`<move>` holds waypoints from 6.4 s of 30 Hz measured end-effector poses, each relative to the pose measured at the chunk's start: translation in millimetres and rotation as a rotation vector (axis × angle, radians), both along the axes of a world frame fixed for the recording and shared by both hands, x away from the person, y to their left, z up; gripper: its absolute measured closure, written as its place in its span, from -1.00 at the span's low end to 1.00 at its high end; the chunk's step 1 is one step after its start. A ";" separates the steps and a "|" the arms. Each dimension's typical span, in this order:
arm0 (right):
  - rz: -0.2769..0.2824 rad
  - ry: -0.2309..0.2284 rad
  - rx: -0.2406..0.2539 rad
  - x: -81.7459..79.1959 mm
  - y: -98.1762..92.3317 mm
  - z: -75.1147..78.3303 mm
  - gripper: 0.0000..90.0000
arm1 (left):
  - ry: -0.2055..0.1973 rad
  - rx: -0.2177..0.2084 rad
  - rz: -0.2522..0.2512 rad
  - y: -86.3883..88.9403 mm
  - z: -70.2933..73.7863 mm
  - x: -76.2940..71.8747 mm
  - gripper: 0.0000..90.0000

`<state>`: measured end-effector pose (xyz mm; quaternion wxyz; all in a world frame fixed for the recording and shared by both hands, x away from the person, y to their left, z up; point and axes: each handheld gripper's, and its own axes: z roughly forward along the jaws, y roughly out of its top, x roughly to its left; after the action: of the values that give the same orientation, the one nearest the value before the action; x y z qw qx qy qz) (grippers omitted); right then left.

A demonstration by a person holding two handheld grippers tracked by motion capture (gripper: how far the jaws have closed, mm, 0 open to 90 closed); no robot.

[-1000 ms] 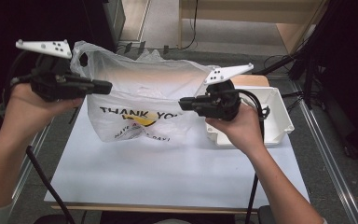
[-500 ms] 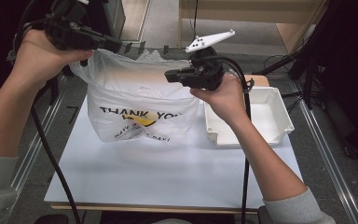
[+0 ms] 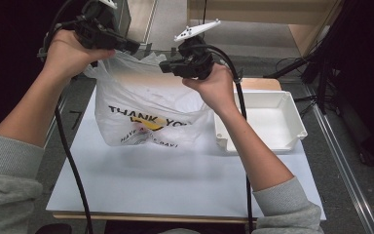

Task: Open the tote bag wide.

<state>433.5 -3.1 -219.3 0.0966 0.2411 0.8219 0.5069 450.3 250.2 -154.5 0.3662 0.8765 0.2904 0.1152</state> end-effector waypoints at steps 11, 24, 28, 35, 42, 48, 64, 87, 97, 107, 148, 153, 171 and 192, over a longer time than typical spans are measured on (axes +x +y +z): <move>-0.017 0.031 -0.038 9.9 11.0 -24.2 0.96 | 0.055 0.013 0.068 32.7 -41.0 -1.9 1.00; 0.002 0.042 -0.026 25.7 28.0 -47.7 0.95 | 0.089 -0.030 0.108 68.6 -74.6 -15.8 0.95; 0.013 0.060 -0.024 27.5 32.6 -53.6 0.95 | 0.095 -0.041 0.118 75.6 -84.6 -18.0 0.95; -0.001 0.040 0.035 28.2 36.3 -77.8 0.95 | 0.081 -0.056 0.142 90.2 -106.4 -26.6 0.92; -0.021 0.066 0.012 26.2 40.7 -95.6 0.93 | 0.087 -0.070 0.155 94.5 -123.3 -29.0 0.90; -0.044 0.074 -0.001 25.1 40.9 -105.8 0.98 | 0.088 -0.087 0.171 97.3 -140.3 -30.3 0.90; -0.086 0.116 -0.027 25.3 42.6 -132.8 1.00 | 0.111 -0.139 0.206 102.4 -171.6 -34.1 1.00; -0.118 0.176 -0.067 26.1 34.5 -174.8 1.00 | 0.107 -0.168 0.221 104.6 -213.9 -37.8 0.98; -0.135 0.195 -0.078 25.0 32.5 -190.5 1.00 | 0.116 -0.184 0.244 107.1 -232.3 -33.8 0.98; -0.153 0.160 -0.064 20.9 32.6 -207.1 1.00 | 0.137 -0.187 0.258 107.1 -247.4 -27.0 0.98; -0.283 0.213 -0.126 17.5 19.8 -257.8 1.00 | 0.191 -0.167 0.387 125.0 -295.3 -5.4 0.96; -0.304 0.210 -0.130 14.4 16.9 -257.7 1.00 | 0.193 -0.162 0.413 131.2 -296.7 -5.4 0.96; -0.282 0.160 -0.159 -27.8 7.8 -259.3 1.00 | 0.197 -0.119 0.478 139.3 -298.6 -2.1 0.99; -0.279 0.142 -0.181 -48.6 -9.5 -258.9 1.00 | 0.159 -0.072 0.575 152.4 -296.3 -1.1 1.00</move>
<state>385.0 -12.7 -478.2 0.1289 0.3782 0.8277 0.3941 449.2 402.6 -450.8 0.3253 0.7511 0.5584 0.1349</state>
